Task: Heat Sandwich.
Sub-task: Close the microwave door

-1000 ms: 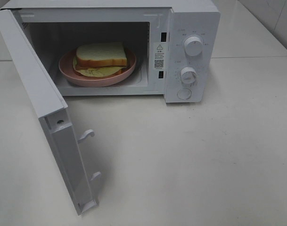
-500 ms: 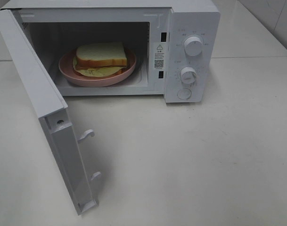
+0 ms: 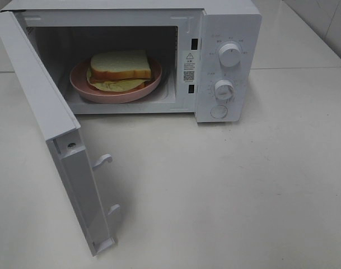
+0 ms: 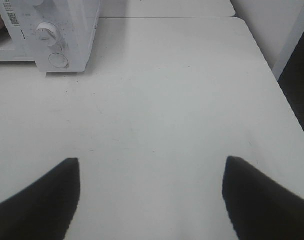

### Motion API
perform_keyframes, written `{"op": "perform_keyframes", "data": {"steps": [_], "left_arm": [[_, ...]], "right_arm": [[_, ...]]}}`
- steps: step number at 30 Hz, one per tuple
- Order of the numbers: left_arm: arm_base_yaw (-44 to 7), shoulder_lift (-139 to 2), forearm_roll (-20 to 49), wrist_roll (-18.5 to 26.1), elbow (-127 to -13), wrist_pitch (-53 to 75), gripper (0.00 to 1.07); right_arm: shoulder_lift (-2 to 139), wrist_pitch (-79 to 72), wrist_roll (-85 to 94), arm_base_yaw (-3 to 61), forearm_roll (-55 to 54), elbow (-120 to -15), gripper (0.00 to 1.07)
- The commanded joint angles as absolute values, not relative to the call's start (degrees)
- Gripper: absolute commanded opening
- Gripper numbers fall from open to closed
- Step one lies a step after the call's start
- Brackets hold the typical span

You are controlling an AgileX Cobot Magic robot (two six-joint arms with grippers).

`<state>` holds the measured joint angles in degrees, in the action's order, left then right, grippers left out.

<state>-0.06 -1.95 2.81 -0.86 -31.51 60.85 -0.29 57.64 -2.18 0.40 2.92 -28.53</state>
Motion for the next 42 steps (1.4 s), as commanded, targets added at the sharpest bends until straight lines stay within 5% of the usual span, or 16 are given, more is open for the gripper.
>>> {"op": "perform_keyframes", "data": {"steps": [1, 6, 8, 9, 13, 15, 30, 42], "left_arm": [[-0.1, -4.4, 3.3, -1.4, -32.9, 58.6, 0.87], [-0.1, -10.0, 3.4, -1.4, -32.9, 56.1, 0.66], [-0.1, -12.3, 3.4, -1.3, -32.9, 54.8, 0.53], [-0.1, -14.3, 3.4, -1.3, -32.9, 54.0, 0.38], [-0.1, -18.4, 3.3, -1.3, -32.9, 51.6, 0.2], [-0.1, -20.6, 3.2, -1.3, -32.9, 50.0, 0.01], [-0.1, -32.3, 1.9, -1.0, -32.8, 33.4, 0.0], [-0.1, -36.1, 1.9, -1.0, -17.0, -1.3, 0.0]], "right_arm": [[-1.8, 57.1, -1.8, -0.1, 2.6, -28.4, 0.76], [-1.8, 57.1, -1.8, -0.1, 2.6, -28.4, 0.76], [-1.8, 57.1, -1.8, -0.1, 2.6, -28.4, 0.76], [-1.8, 57.1, -1.8, -0.1, 2.6, -28.4, 0.76], [-1.8, 57.1, -1.8, -0.1, 2.6, -28.4, 0.76], [-1.8, 57.1, -1.8, -0.1, 2.6, -28.4, 0.76], [-1.8, 57.1, -1.8, -0.1, 2.6, -28.4, 0.76], [-1.8, 57.1, -1.8, -0.1, 2.6, -28.4, 0.76]]}}
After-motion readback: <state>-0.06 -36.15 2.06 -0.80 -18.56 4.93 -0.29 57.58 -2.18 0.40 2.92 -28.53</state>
